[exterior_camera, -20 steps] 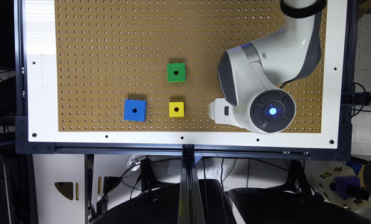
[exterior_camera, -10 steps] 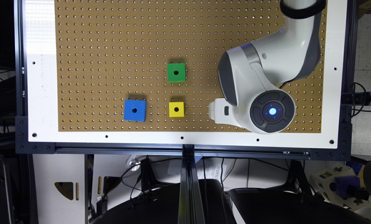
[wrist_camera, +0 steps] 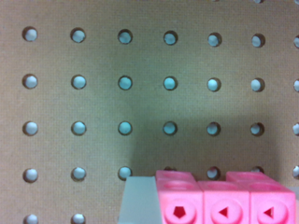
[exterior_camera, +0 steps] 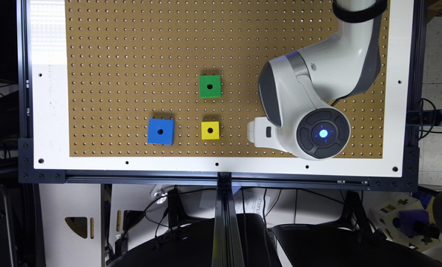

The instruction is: Pick up pink block.

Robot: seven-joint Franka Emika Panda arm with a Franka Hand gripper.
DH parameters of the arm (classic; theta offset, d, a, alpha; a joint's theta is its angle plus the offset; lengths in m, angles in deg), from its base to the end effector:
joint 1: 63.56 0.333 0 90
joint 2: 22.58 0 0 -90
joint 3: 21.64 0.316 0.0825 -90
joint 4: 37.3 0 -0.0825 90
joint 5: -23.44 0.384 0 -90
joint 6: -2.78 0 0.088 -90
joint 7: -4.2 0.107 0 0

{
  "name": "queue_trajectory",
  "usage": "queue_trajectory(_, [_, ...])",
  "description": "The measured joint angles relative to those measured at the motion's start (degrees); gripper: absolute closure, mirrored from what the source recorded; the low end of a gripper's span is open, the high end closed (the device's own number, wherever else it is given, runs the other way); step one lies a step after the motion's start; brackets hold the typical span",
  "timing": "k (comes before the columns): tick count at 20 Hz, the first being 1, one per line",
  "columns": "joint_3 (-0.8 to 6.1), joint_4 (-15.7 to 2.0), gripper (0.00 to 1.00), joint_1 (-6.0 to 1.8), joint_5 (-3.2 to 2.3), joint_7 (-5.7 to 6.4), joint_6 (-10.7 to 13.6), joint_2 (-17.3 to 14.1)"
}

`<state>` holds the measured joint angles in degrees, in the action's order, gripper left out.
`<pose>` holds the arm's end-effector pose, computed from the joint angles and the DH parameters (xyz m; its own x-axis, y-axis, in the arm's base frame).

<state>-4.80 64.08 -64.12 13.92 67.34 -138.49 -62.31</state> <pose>0.6405 0.1711 0.1862 0.7269 -0.6849 -0.0510 -0.6866 -0.7235 -0.0717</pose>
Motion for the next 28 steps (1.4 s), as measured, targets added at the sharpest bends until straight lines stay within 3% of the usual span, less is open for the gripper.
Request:
queue_trajectory(22, [-0.06,0.01,1.0,-0.01,0.0,0.0,0.59,0.82])
queue_trajectory(28, [0.23,0.01,1.0,-0.01,0.01,0.04,4.53,4.74])
